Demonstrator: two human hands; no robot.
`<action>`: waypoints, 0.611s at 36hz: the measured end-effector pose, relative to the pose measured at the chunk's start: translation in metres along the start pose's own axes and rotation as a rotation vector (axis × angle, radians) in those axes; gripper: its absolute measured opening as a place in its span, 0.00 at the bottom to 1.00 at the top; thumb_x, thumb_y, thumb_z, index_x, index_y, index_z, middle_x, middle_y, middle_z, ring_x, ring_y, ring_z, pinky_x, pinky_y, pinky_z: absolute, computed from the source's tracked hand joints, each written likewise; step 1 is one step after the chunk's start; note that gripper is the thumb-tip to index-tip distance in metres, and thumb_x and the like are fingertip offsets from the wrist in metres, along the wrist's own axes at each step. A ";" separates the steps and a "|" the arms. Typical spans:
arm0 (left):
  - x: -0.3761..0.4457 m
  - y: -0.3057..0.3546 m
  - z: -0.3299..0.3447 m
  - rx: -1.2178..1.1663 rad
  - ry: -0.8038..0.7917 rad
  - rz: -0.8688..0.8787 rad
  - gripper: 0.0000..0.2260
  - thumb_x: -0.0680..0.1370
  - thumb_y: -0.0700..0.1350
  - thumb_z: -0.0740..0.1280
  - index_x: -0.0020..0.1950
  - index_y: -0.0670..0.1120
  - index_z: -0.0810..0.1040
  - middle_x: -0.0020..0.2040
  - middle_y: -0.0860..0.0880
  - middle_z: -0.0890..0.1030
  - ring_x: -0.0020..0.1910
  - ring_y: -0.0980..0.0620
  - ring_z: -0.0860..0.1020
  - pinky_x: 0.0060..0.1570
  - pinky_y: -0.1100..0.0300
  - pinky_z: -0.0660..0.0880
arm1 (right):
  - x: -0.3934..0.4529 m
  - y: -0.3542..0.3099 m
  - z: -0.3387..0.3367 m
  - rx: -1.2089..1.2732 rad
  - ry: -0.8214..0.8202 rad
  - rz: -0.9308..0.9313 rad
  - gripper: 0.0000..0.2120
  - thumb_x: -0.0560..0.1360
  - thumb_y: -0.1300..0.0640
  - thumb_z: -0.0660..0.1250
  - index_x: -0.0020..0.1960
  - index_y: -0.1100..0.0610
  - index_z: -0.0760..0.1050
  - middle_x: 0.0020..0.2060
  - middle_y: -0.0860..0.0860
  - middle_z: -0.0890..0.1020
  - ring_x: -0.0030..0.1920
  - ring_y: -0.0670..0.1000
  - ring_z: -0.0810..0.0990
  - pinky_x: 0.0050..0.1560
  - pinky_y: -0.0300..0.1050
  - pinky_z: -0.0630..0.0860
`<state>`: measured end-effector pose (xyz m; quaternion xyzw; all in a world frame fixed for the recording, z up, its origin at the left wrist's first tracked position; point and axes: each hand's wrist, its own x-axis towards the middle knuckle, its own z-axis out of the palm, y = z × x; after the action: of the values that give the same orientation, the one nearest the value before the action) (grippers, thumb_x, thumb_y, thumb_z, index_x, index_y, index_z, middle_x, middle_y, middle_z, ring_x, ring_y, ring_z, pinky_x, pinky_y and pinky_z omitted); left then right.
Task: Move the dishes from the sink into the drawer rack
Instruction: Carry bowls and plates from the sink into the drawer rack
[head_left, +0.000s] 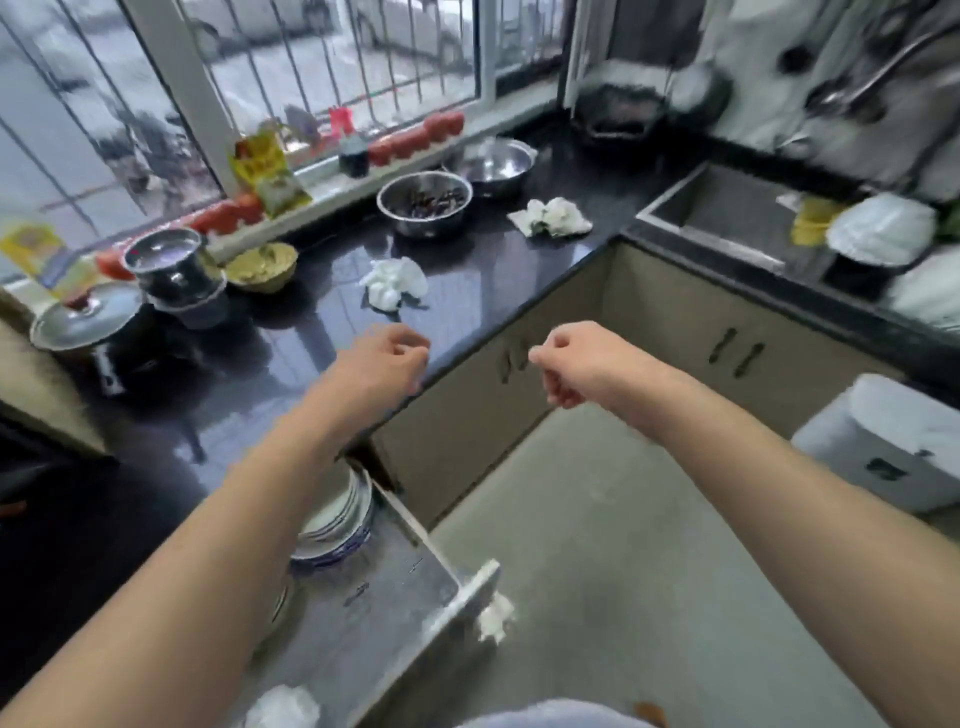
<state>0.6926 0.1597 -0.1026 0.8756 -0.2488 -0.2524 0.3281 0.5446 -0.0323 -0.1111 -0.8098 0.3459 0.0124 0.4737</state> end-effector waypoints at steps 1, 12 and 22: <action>0.004 0.039 0.020 0.038 -0.042 0.068 0.09 0.74 0.55 0.63 0.50 0.59 0.80 0.53 0.52 0.85 0.48 0.50 0.84 0.53 0.52 0.80 | -0.007 0.014 -0.037 -0.058 -0.002 0.001 0.15 0.82 0.54 0.64 0.38 0.58 0.74 0.30 0.56 0.82 0.30 0.53 0.81 0.34 0.42 0.76; 0.049 0.303 0.193 0.288 -0.190 0.477 0.13 0.83 0.47 0.64 0.66 0.47 0.81 0.62 0.49 0.82 0.58 0.50 0.79 0.50 0.64 0.69 | -0.036 0.138 -0.312 -0.120 0.282 0.154 0.15 0.81 0.53 0.63 0.38 0.58 0.75 0.28 0.55 0.82 0.33 0.56 0.81 0.44 0.54 0.83; 0.141 0.364 0.289 0.174 -0.434 0.406 0.08 0.82 0.47 0.67 0.57 0.47 0.83 0.50 0.48 0.86 0.40 0.55 0.83 0.35 0.71 0.74 | 0.040 0.216 -0.378 0.078 0.246 0.252 0.11 0.82 0.56 0.63 0.42 0.58 0.71 0.33 0.55 0.79 0.30 0.51 0.79 0.36 0.44 0.76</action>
<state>0.5247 -0.2953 -0.0765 0.7586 -0.5037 -0.3404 0.2346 0.3351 -0.4146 -0.0807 -0.7364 0.5001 -0.0409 0.4538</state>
